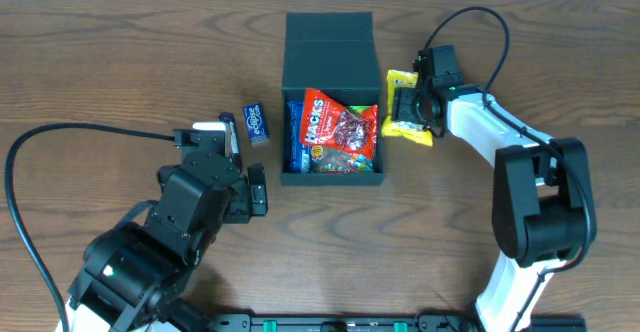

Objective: Pack container
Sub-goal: 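Grasp the yellow Hacks bag with the right gripper and lift it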

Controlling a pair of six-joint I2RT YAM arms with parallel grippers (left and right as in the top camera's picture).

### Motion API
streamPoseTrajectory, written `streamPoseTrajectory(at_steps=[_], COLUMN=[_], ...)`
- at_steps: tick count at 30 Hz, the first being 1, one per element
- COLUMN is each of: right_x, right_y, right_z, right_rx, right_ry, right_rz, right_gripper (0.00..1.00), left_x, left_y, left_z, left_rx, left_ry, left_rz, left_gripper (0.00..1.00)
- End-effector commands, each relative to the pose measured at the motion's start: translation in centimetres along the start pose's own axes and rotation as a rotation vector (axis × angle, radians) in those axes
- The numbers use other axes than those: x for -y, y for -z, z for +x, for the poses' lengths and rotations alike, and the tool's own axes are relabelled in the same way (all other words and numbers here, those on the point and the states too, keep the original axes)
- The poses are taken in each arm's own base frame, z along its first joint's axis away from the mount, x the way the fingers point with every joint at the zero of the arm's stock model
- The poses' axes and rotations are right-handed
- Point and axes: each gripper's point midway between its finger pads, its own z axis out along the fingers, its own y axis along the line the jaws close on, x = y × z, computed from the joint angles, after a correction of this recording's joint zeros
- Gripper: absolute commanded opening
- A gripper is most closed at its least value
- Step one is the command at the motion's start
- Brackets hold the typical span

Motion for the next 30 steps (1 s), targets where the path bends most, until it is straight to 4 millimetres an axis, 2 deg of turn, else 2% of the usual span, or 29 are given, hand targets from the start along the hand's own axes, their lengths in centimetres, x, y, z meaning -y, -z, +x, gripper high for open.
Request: streamPoseTrajectory(at_steps=[1,4,6,8,11,14,16,18,20,22,25,26,28,30], right_x=[0.8,0.8,0.8,0.9,0.4,-0.4,-1.4,-2.2,-3.4,-5.5,-9.7,-11.7,-14.0,-15.2], right_y=[-1.1,-1.1,-1.0,-0.6,1.0,3.7,7.5,10.5,13.4,16.1,19.4,20.5,21.3,21.2], right_z=[1.1,1.2,1.4,1.5,0.3,-1.8,-4.0,-5.2,-5.9,-6.0,-4.9,-3.9,-2.4,-1.0], right_rx=[-0.040,-0.043,-0.054,-0.065,-0.041,0.022,0.108,0.174,0.234,0.283,0.336,0.350,0.355,0.346], right_ry=[-0.022,-0.022,-0.022,-0.023,-0.008,0.028,0.063,0.098,0.143,0.252,0.477,0.587,0.724,0.838], right_rz=[0.015,0.015,0.018,0.022,0.014,-0.006,-0.032,-0.052,-0.076,-0.139,-0.276,-0.342,-0.413,-0.441], right_gripper=[0.45,0.34,0.17,0.04,0.02,0.02,0.02,0.02,0.01,0.01,0.01,0.01,0.01,0.02], left_x=[-0.1,-0.1,-0.1,-0.1,-0.1,-0.1,-0.1,-0.1,-0.1,-0.1,-0.1,-0.1,-0.1,-0.1], left_y=[0.1,0.1,0.1,0.1,0.1,0.1,0.1,0.1,0.1,0.1,0.1,0.1,0.1,0.1], left_z=[-0.1,-0.1,-0.1,-0.1,-0.1,-0.1,-0.1,-0.1,-0.1,-0.1,-0.1,-0.1,-0.1,-0.1], left_rx=[0.003,0.004,0.004,0.004,0.004,0.004,0.003,0.003,0.004,0.003,0.004,0.003,0.004,0.004], left_ry=[-0.003,-0.003,-0.003,-0.003,-0.003,-0.003,-0.003,-0.003,-0.003,-0.003,-0.003,-0.003,-0.003,-0.003], left_rz=[-0.001,-0.001,-0.001,-0.001,-0.001,-0.001,-0.001,-0.001,-0.001,-0.001,-0.001,-0.001,-0.001,-0.001], left_gripper=[0.95,0.95,0.95,0.95,0.95,0.95,0.95,0.95,0.95,0.95,0.95,0.95,0.95,0.95])
